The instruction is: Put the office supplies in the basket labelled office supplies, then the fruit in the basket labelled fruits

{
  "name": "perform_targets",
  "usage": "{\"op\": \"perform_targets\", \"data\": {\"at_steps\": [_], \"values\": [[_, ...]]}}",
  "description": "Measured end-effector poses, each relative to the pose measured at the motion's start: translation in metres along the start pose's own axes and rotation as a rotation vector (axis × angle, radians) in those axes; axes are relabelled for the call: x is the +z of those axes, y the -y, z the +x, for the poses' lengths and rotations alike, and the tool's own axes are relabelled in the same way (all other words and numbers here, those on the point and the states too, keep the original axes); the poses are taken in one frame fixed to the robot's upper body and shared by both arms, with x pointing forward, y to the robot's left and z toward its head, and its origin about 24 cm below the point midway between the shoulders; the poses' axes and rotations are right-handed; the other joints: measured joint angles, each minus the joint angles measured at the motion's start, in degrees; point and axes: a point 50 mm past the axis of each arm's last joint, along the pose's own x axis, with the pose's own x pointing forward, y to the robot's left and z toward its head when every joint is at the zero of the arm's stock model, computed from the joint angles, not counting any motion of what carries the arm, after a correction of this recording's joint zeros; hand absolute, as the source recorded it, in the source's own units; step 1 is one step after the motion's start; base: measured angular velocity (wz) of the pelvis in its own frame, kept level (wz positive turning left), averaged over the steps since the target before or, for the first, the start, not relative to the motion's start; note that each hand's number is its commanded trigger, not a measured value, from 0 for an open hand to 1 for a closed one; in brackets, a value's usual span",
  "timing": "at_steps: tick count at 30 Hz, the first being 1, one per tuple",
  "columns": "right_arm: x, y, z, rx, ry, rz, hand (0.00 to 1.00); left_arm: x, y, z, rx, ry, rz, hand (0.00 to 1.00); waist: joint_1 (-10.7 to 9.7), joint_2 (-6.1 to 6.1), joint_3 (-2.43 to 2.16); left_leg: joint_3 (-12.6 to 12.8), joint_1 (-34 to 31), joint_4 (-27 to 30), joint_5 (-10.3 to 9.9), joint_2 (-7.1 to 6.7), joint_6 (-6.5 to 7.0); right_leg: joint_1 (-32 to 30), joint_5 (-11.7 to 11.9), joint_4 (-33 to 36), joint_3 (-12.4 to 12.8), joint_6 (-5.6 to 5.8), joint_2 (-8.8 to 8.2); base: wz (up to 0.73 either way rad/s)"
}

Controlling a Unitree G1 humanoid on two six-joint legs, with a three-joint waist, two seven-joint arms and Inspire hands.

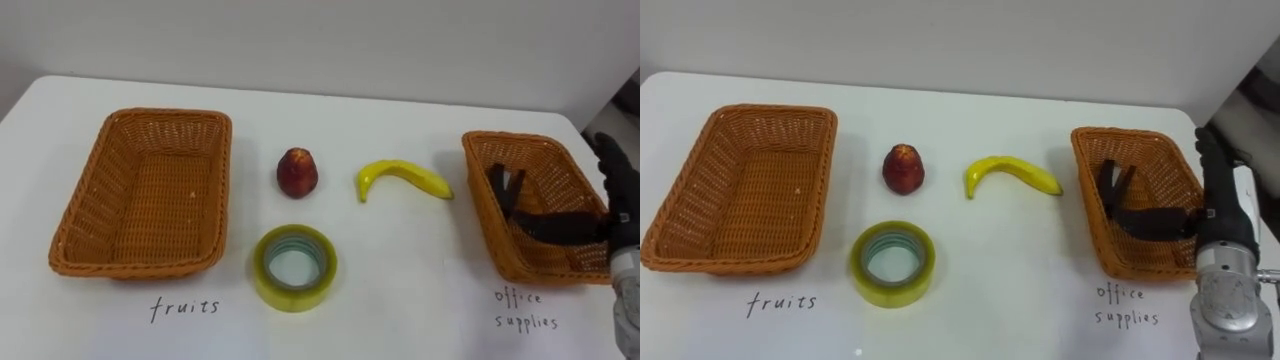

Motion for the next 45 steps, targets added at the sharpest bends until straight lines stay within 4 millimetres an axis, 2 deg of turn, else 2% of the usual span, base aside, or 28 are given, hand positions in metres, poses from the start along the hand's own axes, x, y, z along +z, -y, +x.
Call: {"op": "perform_targets", "data": {"at_steps": [23,30,33,39,42,45], "values": [[0.002,-0.001,0.0,0.018,0.009,-0.002,0.0,0.0,0.0,0.0,0.001,0.001,0.0,0.0,-0.1,0.27,0.06,-0.2,0.0,0.1,0.0,-0.01,0.01,-0.2,0.0,0.8,0.0,0.0,-0.11,0.0],[0.01,0.001,0.0,0.013,0.041,0.007,0.0,0.001,0.0,0.0,-0.003,0.005,-0.001,0.0,0.2,0.24,0.04,0.1,0.0,0.1,0.0,-0.04,0.0,-0.4,0.0,0.8,0.0,0.0,0.01,0.0],[0.017,0.001,0.0,0.011,0.068,0.064,0.0,0.002,0.0,0.0,-0.005,0.009,-0.002,0.0,0.5,0.3,0.07,0.4,0.0,-0.1,0.0,-0.05,0.0,-0.4,0.0,0.7,0.3,0.0,0.03,-0.03],[0.046,0.006,-0.004,-0.013,0.196,0.168,0.0,0.004,-0.001,0.0,-0.002,0.026,-0.003,0.0,0.7,0.5,0.18,0.4,-0.1,-0.1,0.0,-0.05,0.01,-0.5,0.0,0.7,1.1,0.0,0.47,-0.01],[0.058,0.005,-0.006,-0.02,0.242,0.195,0.0,0.003,0.003,0.0,-0.012,0.027,0.015,0.0,1.5,1.02,0.23,0.8,-0.2,0.0,0.0,0.06,0.0,-0.9,0.0,0.9,1.1,0.0,0.54,-0.07],[0.072,0.006,-0.01,-0.015,0.306,0.204,0.0,0.005,0.01,-0.001,-0.031,0.034,0.014,0.0,2.3,2.17,0.23,0.7,-0.4,-0.4,0.0,0.04,0.01,-1.2,0.0,0.9,1.3,-0.01,0.55,-0.01]]}}
